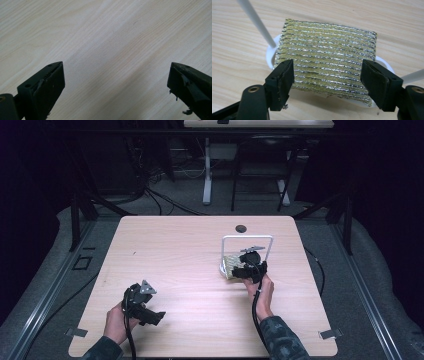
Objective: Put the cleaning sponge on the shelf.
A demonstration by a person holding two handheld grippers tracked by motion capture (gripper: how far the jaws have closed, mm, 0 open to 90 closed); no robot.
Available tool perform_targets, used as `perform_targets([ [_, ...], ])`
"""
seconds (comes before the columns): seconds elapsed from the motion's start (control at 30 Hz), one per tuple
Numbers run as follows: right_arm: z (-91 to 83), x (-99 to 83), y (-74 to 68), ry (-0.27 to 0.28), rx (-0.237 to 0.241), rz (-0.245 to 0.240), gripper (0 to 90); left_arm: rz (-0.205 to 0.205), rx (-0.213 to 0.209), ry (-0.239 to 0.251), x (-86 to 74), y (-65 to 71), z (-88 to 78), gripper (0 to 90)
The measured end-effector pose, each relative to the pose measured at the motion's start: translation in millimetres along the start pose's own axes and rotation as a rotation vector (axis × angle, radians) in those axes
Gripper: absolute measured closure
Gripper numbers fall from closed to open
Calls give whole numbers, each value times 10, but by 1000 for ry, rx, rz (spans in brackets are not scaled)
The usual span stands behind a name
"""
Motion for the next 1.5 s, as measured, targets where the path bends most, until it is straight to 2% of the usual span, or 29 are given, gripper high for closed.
perform_targets([
  [0.1,-51,-3,-1,24,27,-28,265,4,2,1,2,1,-7,14],
  [0.5,-335,-30,-43,22,121,-98,169,10,0,-4,0,7,-5,13],
  [0.8,-577,-61,-2,19,149,-152,144,11,-2,0,5,19,-3,14],
  [1.07,-857,-142,33,45,182,-202,132,13,-3,2,3,25,-1,13],
  [1.3,-1114,-297,118,54,185,-246,114,17,-9,1,5,36,5,13],
  [1.5,-1243,-475,232,44,188,-242,97,21,-11,-6,7,40,12,13],
])
Point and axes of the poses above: each handheld gripper's, and its own axes: z roughly forward along the jaws, x roughly out of its top, y roughly to its right, the point moved 2 cm from there along z, roughly forward along the jaws, and after that the axes turned 5 degrees about -y, right-handed, at the moved point
